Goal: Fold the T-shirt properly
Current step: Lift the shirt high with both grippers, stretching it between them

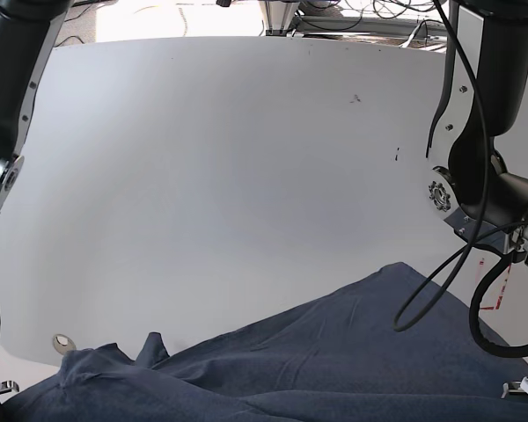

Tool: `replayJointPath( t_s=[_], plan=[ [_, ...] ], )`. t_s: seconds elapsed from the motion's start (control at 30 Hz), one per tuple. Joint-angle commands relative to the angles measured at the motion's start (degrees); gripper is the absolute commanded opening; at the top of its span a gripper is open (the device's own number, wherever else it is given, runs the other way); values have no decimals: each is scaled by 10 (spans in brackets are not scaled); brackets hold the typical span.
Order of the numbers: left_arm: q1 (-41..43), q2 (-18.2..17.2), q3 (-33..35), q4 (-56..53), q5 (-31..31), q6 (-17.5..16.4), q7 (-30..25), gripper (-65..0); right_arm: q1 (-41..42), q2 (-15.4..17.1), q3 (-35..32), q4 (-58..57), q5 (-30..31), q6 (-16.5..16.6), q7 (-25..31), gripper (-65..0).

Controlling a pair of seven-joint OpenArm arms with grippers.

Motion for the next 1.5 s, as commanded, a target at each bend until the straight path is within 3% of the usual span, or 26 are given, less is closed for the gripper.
replayJointPath(
  t_s=[0.0, 0.73, 1.0, 1.3, 1.47],
  plan=[
    [-20, -2, 2, -14, -2, 1, -13, -650, 38, 11, -6, 7, 3, -1, 10, -650],
    [-30, -5, 0, -61, -3, 3, -17, -650, 52, 9, -24, 6, 3, -1, 10, -650],
    [-64, -5, -23, -66, -4, 54, -48, -650, 72, -3, -27, 6, 2, -1, 10, -650],
    [-93, -6, -18, -80, -5, 55, -48, -650, 91, -3, -27, 6, 2, -1, 9, -650],
    [-53, -6, -18, -80, -7, 54, -48, -650, 65, -3, -22, 7, 2, -1, 9, -650]
  ],
)
